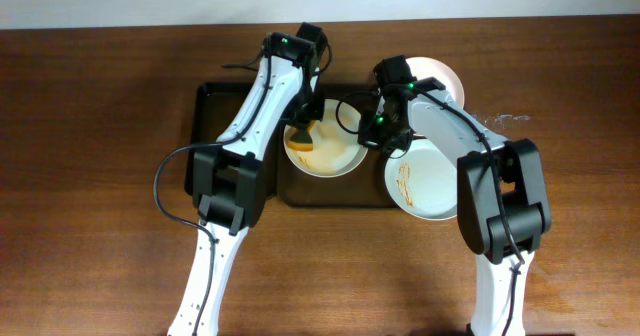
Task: Clean dirty plates on tray and stack at the side
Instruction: 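Scrub the plate surface with the sponge in the left gripper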
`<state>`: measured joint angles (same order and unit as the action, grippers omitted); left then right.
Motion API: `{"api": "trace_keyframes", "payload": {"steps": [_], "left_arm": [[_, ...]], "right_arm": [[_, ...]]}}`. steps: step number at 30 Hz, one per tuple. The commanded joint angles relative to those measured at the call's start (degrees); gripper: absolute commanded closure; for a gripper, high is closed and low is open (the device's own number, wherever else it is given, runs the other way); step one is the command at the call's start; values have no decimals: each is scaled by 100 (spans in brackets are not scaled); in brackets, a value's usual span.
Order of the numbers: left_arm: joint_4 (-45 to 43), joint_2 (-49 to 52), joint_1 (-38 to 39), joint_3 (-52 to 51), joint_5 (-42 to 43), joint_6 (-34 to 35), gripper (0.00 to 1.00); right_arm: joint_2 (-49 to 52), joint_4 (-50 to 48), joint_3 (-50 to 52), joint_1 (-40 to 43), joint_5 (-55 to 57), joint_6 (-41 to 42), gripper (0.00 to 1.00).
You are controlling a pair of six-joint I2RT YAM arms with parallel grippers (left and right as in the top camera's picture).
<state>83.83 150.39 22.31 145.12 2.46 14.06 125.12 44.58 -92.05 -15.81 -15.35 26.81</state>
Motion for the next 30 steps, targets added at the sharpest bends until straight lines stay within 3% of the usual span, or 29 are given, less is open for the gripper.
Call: {"api": "trace_keyframes", "payload": {"steps": [1, 4, 10, 16, 25, 30], "left_arm": [[485, 76, -46, 175, 26, -435, 100], [472, 81, -31, 9, 459, -627, 100], [-407, 81, 9, -678, 1078, -520, 100], [-1115, 81, -4, -1340, 953, 612, 100], [-2776, 79, -59, -1141, 645, 629, 100], [-1604, 68, -149, -466, -22, 623, 100]], "right_arm": [[85, 22, -76, -28, -4, -46, 96], [85, 24, -76, -28, -4, -48, 96], [85, 24, -76, -28, -4, -48, 96], [85, 24, -76, -28, -7, -92, 96], [85, 24, -76, -28, -4, -98, 96], [85, 22, -76, -28, -4, -109, 96]]}}
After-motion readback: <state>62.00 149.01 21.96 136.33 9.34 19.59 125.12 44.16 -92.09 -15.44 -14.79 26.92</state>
